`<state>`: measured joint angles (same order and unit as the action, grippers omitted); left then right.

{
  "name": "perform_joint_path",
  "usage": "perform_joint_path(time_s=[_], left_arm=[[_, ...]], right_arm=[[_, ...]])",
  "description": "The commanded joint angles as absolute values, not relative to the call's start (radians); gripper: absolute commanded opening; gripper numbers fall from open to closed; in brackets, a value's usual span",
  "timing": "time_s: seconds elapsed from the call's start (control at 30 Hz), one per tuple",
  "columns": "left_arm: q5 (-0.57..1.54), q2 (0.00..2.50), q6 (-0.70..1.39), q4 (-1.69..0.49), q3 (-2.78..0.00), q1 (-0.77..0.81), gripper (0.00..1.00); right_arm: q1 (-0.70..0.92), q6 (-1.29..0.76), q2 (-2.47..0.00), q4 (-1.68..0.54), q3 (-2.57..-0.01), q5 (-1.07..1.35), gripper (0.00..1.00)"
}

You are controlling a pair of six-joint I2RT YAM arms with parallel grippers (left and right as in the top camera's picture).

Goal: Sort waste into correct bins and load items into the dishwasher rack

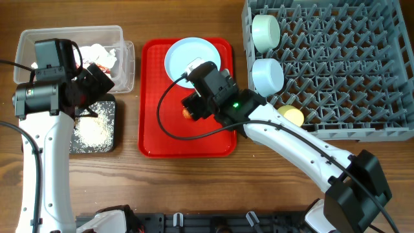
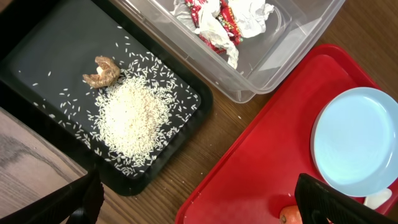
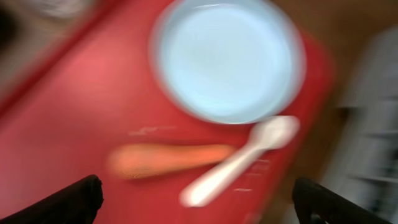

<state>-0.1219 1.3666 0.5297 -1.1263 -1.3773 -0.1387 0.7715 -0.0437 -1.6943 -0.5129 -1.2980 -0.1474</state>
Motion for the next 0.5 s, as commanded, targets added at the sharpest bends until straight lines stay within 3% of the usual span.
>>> perform_joint_path(time_s=[0.0, 0.2, 0.47], left_arm=[[-0.121, 1.358, 0.539, -1.127, -1.385, -0.145, 1.0], [-0.121, 1.358, 0.539, -1.127, -1.385, -0.145, 1.0], [-0.121, 1.358, 0.539, -1.127, -1.385, -0.145, 1.0]], right_arm=[[0.773, -0.209, -1.685, -0.475, -1.303, 0.154, 1.0], [0.773, -0.411, -1.685, -0.417, -1.303, 0.145, 1.0], [0.773, -0.757, -1.768, -0.311, -1.303, -0.056, 0.99]])
